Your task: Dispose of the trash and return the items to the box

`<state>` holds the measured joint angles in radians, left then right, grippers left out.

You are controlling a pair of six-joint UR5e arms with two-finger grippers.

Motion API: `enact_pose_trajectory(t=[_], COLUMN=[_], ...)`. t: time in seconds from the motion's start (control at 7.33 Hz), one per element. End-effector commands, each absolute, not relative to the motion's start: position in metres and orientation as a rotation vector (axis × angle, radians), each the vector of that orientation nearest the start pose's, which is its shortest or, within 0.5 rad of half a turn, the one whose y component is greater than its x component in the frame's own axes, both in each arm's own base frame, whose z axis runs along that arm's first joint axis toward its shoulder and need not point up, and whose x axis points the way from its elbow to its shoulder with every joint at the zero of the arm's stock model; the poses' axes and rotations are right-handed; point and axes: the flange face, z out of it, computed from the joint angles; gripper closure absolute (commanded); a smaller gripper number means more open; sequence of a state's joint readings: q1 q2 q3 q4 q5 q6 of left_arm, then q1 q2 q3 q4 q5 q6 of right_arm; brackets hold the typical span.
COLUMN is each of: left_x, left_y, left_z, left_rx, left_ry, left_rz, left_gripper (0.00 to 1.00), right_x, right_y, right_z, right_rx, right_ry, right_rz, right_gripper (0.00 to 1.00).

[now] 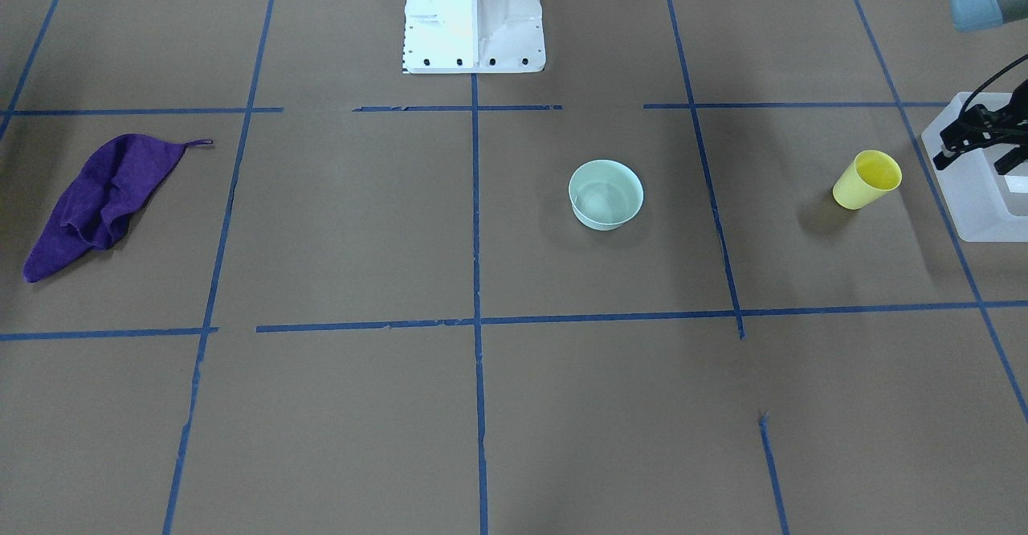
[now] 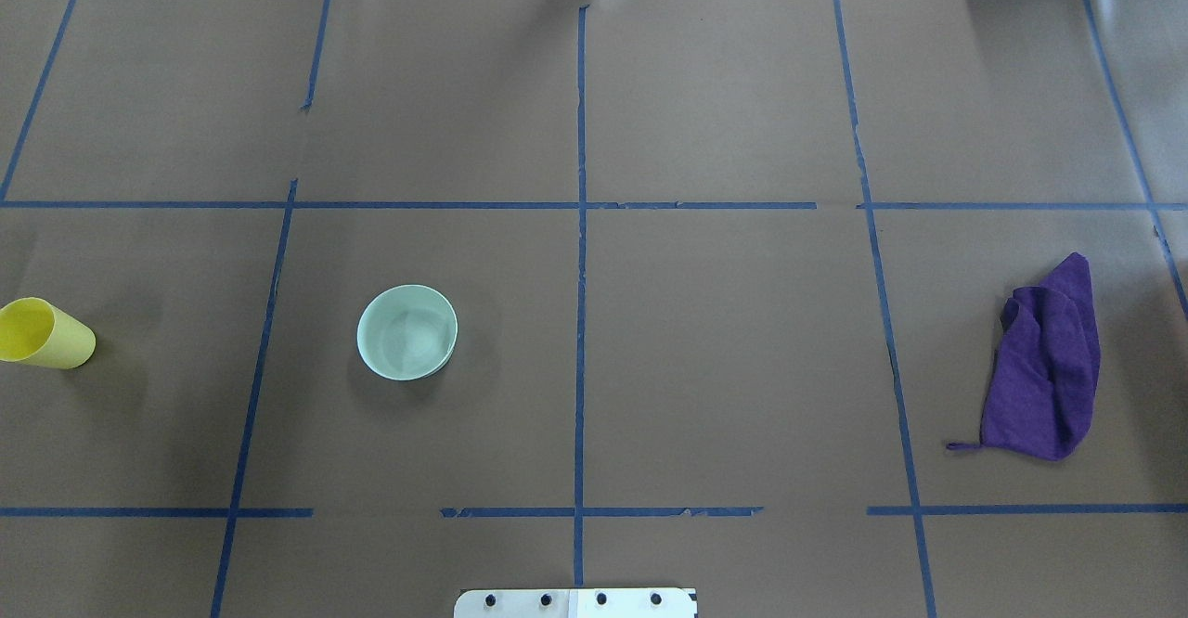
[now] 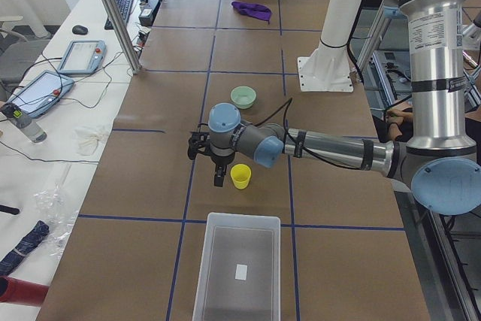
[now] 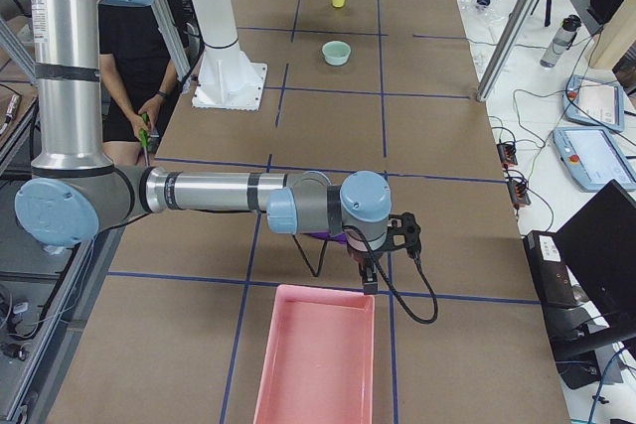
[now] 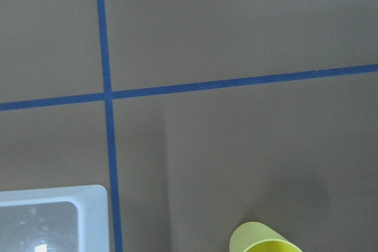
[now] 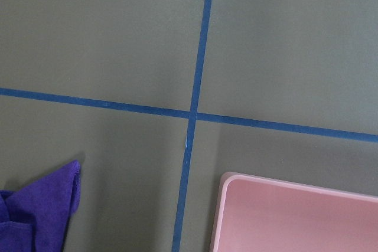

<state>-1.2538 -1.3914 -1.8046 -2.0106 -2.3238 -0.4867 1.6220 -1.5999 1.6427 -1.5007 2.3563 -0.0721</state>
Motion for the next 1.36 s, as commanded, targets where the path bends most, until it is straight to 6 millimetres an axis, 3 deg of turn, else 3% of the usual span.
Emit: enact_pose_trajectory(t=[0.0, 0.41, 0.95, 1.09, 1.23], left_x=[0.103, 0.115, 0.139, 0.142, 0.145], left_y=[-0.410, -0.405, -0.404, -0.403, -0.405], left_z=[0.592, 0.621, 0.630, 0.631, 0.630], left_rx=[0.112, 0.084, 0.056, 0.052, 0.053], left_ry=[0.905, 0.889, 0.855, 0.853, 0.854], left_rz=[-0.006, 0.001, 0.001, 0.008, 0.012], left_gripper=[0.00, 0.00, 0.00, 0.04, 0.16], right_x=[0.087, 0.087, 0.087, 0.087, 0.087], right_y=[-0.483, -0.483, -0.482, -0.482, -0.482], right_z=[0.629, 0.630, 0.631, 0.631, 0.632], right_rx=[0.154, 0.152, 0.151, 0.151, 0.149], right_ry=[-0.778, -0.777, -0.777, -0.777, -0.777], right_rz=[-0.064, -0.065, -0.066, -0.065, -0.064], right_gripper=[0.00, 0.00, 0.00, 0.00, 0.00])
